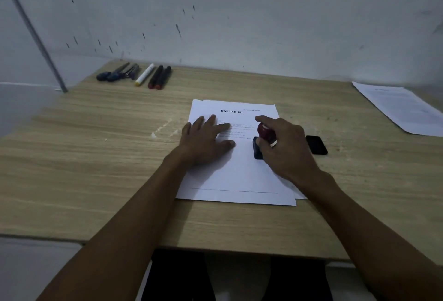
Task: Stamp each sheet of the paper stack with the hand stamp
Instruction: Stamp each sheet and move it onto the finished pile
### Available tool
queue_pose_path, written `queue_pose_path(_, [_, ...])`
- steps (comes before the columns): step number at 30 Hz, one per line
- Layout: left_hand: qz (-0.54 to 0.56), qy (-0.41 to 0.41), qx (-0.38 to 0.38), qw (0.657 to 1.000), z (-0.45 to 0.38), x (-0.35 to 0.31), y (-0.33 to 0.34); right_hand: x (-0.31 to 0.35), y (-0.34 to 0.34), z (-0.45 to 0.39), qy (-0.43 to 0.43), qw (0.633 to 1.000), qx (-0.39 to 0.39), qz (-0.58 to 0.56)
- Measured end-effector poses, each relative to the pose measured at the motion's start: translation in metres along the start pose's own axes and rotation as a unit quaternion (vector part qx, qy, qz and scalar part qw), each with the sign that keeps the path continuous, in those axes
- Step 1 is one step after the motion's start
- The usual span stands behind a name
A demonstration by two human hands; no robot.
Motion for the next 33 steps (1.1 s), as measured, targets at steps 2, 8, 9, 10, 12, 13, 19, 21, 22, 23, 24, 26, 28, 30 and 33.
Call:
queue_pose_path(2, [0.0,0.0,0.0,1.0,0.0,0.001,0.001,0.001,0.001,0.001,0.002,1.0,-0.009,-0.005])
queue_pose_path(8, [0.003,0.004,-0.005,1.0,-0.001,0.001,0.001,0.0,0.002,0.004,0.008,0.999,-0.031,-0.033])
queue_pose_path(9, [0.002,0.005,-0.007,1.0,-0.001,0.001,0.001,-0.001,0.003,0.004,0.008,0.999,-0.036,-0.036])
queue_pose_path(10, [0.003,0.006,-0.009,1.0,0.0,0.001,0.001,-0.001,0.003,0.005,0.009,0.998,-0.042,-0.038])
queue_pose_path(12, [0.005,0.007,-0.009,1.0,0.0,0.0,0.002,-0.002,0.004,0.005,0.009,0.998,-0.049,-0.038])
queue_pose_path(13, [0.005,0.007,-0.008,1.0,0.0,0.001,0.002,-0.002,0.004,0.005,0.008,0.998,-0.051,-0.037])
queue_pose_path(19, [0.004,0.003,-0.014,1.0,-0.001,0.001,0.001,-0.005,0.008,0.005,0.026,0.999,-0.026,-0.031])
queue_pose_path(21, [0.005,0.003,-0.013,1.0,0.0,0.001,0.002,-0.005,0.008,0.003,0.035,0.999,-0.006,-0.015])
queue_pose_path(22, [0.004,0.003,-0.014,1.0,0.0,0.001,0.001,-0.004,0.007,0.001,0.033,0.999,0.004,-0.001])
queue_pose_path(23, [0.005,0.002,-0.013,1.0,0.001,0.001,0.001,-0.003,0.007,-0.001,0.03,0.999,0.019,0.015])
queue_pose_path(24, [0.007,0.002,-0.013,1.0,0.002,0.0,0.001,-0.003,0.005,-0.002,0.028,0.999,0.031,0.026])
queue_pose_path(26, [0.008,0.005,-0.015,1.0,0.003,-0.002,-0.001,-0.003,-0.001,-0.005,0.027,0.999,0.039,0.021])
queue_pose_path(28, [0.004,0.011,-0.021,1.0,0.003,-0.005,-0.003,-0.005,-0.013,-0.004,0.04,0.999,0.006,-0.012])
queue_pose_path(30, [0.006,0.013,-0.024,1.0,0.002,-0.007,-0.005,-0.009,-0.027,-0.003,0.062,0.995,-0.044,-0.06])
queue_pose_path(33, [0.014,0.003,-0.009,1.0,0.0,-0.008,-0.005,-0.022,-0.041,-0.001,0.095,0.983,-0.083,-0.132])
Point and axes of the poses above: each hand's wrist, its own z-axis away from the middle knuckle, its own y-axis out of the palm, x = y × z, the point moved 6 cm from there along -z, towards the middle knuckle, and after that the axes turned 11 degrees about z, right-handed, at the moved point
